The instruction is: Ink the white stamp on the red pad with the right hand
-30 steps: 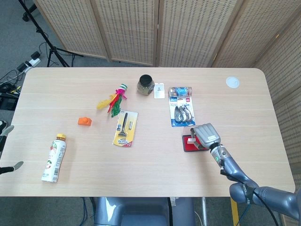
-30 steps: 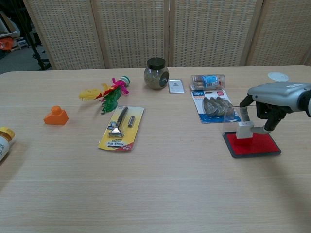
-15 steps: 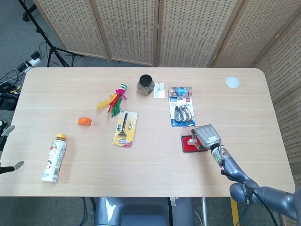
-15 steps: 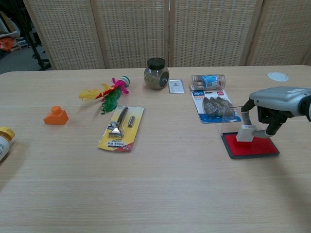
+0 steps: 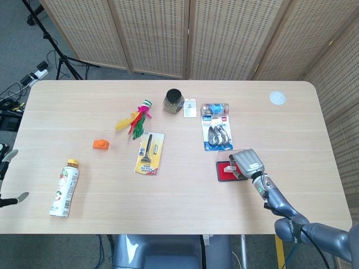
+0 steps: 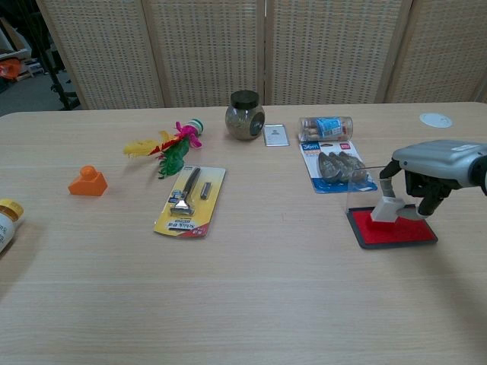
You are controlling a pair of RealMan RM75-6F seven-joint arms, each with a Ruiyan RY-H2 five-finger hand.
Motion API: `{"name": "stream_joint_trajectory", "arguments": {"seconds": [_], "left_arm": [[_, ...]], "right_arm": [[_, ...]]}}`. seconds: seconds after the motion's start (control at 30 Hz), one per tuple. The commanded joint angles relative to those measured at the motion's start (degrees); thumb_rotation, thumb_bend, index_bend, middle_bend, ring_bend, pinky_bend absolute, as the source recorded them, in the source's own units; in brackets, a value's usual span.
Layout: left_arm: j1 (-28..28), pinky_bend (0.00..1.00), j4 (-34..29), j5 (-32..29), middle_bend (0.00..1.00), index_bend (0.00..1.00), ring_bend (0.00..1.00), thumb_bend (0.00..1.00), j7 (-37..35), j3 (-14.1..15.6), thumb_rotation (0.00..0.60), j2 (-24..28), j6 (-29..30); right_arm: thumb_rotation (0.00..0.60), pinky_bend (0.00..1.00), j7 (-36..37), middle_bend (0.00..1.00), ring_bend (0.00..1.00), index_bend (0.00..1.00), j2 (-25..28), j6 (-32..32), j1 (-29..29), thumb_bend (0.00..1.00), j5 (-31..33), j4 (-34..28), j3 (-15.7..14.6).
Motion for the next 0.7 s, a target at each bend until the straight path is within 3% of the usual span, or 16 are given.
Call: {"name": "stream_joint_trajectory", "arguments": {"seconds": [0.03,0.7], "left_arm": [[0.0,0.0,0.0,0.0,0.0,0.0,0.0,0.0,0.0,0.0,0.6,0.0,0.0],[0.2,0.0,0.5,0.2,0.0,0.0,0.0,0.0,-0.9,0.2,0.6,0.1,0.1]], "right_arm": [[0.6,1.0,-0.1,1.0,1.0,0.54,-0.3,-0.2,-0.1,0.47,-0.1,0.4,0.0],[0.6,1.0,-1.8,1.0,1.0,0.54,-0.2,-0.3,-0.6,0.47,0.4,-0.1,0.4]]}}
